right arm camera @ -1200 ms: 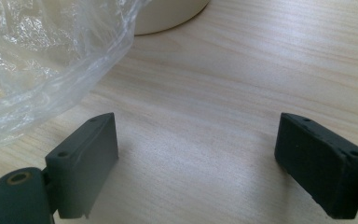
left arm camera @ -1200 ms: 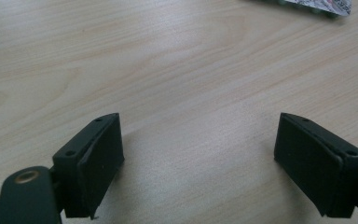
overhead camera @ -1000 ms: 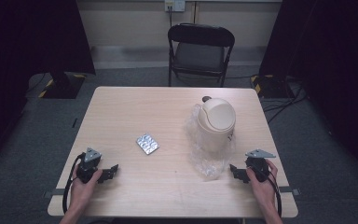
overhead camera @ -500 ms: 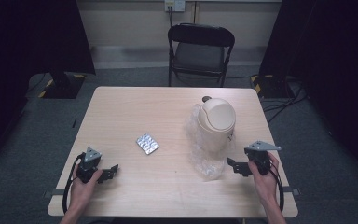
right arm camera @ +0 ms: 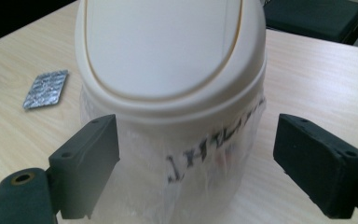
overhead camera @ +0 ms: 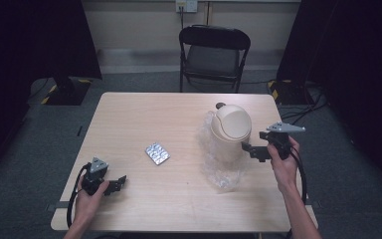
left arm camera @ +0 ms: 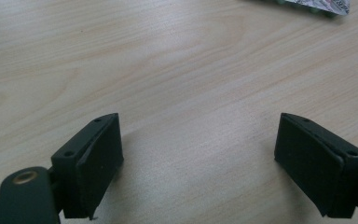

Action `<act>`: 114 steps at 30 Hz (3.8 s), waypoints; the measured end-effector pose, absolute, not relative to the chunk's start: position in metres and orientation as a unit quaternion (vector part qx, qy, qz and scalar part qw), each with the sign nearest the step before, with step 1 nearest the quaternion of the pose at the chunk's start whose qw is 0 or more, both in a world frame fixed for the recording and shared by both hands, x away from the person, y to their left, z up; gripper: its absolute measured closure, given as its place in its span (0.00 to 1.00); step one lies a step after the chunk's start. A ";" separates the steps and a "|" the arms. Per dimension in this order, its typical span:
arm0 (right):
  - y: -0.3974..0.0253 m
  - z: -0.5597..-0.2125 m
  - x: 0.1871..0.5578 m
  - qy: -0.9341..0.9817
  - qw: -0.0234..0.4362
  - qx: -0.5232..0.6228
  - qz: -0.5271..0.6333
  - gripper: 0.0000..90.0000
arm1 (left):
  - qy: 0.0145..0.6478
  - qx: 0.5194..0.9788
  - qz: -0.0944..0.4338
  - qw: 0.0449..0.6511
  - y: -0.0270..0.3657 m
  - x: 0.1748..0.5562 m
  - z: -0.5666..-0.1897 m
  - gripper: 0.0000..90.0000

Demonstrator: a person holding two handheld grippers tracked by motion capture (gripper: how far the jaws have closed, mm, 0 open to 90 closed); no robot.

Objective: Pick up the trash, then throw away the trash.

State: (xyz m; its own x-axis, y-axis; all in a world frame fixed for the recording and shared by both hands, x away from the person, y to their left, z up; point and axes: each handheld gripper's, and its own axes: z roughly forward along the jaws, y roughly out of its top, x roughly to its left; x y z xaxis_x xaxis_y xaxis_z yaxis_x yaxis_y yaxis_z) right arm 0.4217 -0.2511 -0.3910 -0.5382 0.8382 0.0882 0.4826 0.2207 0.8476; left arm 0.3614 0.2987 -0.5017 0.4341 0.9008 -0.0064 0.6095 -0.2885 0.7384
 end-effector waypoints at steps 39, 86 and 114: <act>-0.228 -0.399 0.491 0.756 0.192 0.466 0.418 0.15 | 0.488 0.774 0.213 0.343 0.298 0.361 -0.502 0.16; -0.201 -0.375 0.378 0.757 0.167 0.412 0.478 0.15 | 0.488 0.774 0.214 0.342 0.298 0.361 -0.502 0.16; -0.057 -0.417 0.423 0.818 0.113 0.329 0.458 0.20 | 0.488 0.774 0.215 0.341 0.299 0.361 -0.502 0.16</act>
